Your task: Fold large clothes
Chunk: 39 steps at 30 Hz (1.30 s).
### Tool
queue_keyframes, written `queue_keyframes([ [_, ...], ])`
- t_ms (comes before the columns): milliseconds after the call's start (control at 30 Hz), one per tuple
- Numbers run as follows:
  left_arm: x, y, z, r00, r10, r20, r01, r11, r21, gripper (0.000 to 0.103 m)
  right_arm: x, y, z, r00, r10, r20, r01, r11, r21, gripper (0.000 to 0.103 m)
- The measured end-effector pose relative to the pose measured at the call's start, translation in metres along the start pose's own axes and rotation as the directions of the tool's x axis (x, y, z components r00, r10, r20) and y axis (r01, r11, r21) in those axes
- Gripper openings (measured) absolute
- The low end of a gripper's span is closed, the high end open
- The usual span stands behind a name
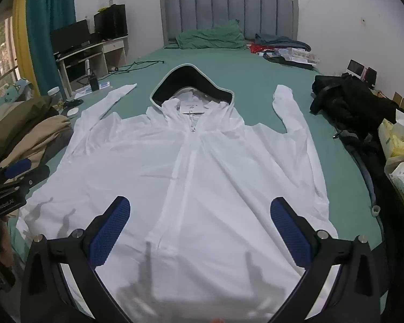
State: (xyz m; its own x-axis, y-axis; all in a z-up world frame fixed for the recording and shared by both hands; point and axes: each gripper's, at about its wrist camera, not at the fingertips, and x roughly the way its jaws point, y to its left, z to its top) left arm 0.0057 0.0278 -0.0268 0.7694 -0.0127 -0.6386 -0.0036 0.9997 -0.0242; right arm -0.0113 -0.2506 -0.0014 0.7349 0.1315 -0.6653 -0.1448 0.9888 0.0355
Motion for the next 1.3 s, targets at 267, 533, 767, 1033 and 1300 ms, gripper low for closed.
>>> queue_keyframes([
  [267, 0.0, -0.001, -0.002, 1.0, -0.007, 0.002, 0.007, 1.0, -0.002, 0.08, 0.001, -0.002, -0.001, 1.0, -0.001, -0.001, 0.001, 1.0, 0.009, 0.103],
  [533, -0.001, -0.004, -0.003, 1.0, -0.008, 0.004, 0.008, 1.0, -0.004, 0.08, -0.001, -0.005, -0.001, 1.0, -0.002, 0.001, 0.002, 1.0, 0.014, 0.103],
  [767, -0.001, -0.006, -0.005, 1.0, -0.014, 0.001, 0.014, 1.0, 0.006, 0.08, -0.002, -0.009, -0.001, 1.0, -0.001, 0.001, 0.001, 1.0, 0.019, 0.103],
  [1033, 0.0, -0.006, -0.009, 1.0, -0.011, -0.003, 0.011, 1.0, 0.004, 0.08, -0.001, -0.009, -0.002, 1.0, -0.001, 0.001, 0.001, 1.0, 0.022, 0.103],
  [1300, 0.001, -0.007, -0.009, 1.0, -0.013, -0.004, 0.013, 1.0, 0.003, 0.08, 0.0, -0.012, -0.003, 1.0, -0.001, -0.005, 0.001, 1.0, 0.026, 0.103],
])
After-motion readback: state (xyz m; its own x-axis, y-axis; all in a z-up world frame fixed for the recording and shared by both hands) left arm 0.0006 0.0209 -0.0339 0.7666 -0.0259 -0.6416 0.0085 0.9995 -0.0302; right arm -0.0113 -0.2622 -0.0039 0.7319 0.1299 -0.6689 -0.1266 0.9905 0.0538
